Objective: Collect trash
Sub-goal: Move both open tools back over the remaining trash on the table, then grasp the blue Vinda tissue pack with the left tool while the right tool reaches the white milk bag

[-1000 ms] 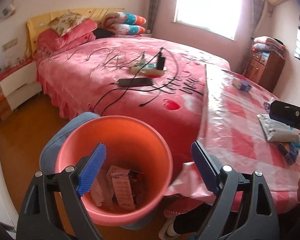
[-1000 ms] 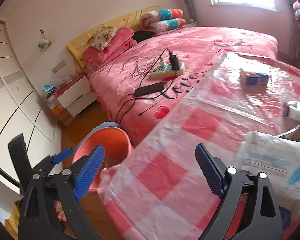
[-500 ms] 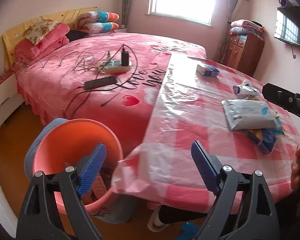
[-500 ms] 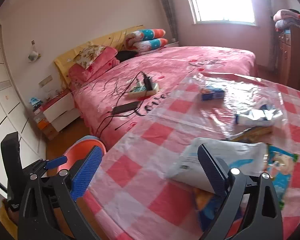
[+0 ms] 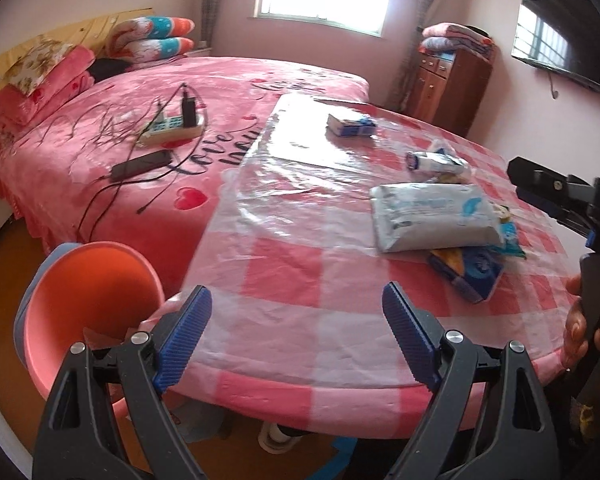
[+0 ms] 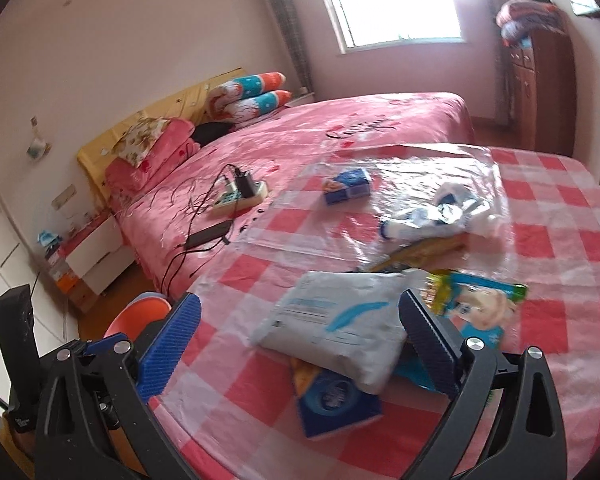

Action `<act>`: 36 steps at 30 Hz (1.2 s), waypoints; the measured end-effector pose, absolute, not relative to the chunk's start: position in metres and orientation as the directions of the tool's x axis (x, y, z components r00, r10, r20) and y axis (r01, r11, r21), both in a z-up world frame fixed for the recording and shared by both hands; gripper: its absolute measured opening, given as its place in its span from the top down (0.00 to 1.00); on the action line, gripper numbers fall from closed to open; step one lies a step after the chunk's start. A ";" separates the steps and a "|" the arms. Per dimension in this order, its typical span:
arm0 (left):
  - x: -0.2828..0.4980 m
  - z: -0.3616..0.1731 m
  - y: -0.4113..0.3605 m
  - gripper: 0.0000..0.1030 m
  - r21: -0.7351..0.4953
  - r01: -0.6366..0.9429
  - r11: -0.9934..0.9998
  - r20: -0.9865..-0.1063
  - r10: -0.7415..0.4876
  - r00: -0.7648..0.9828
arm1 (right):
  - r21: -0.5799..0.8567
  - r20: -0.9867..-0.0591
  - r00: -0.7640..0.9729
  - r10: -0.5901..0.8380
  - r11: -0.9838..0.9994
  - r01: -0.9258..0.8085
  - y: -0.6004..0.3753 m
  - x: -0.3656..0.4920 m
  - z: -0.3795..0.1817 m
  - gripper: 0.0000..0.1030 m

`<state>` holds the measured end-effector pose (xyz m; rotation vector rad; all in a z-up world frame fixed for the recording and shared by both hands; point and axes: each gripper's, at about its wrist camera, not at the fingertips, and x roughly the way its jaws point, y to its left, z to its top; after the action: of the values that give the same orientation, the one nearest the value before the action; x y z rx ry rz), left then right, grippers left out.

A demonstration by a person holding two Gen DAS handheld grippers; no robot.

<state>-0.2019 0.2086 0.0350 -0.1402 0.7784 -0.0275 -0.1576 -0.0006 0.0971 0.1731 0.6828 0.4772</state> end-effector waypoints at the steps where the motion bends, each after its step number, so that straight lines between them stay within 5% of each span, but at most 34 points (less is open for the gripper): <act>1: -0.201 0.036 0.205 0.15 -0.135 -0.016 0.991 -0.699 -0.083 0.711 | 0.304 -0.568 0.679 0.465 0.886 -0.351 -0.007 -0.157 0.097 0.05; 17: -0.160 0.054 0.142 0.15 -0.100 0.165 0.981 -0.708 -0.186 0.681 | 0.326 -0.642 0.670 0.374 0.923 -0.202 -0.088 -0.149 0.075 0.05; 36: 0.042 0.067 0.132 0.15 0.012 0.279 0.960 -0.710 -0.188 0.679 | 0.352 -0.696 0.586 0.414 0.909 -0.224 -0.112 -0.071 0.072 0.05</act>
<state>0.0416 0.1317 0.0670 0.1233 0.7822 -0.2632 -0.0711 -0.1123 0.0716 0.2374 0.8687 0.3758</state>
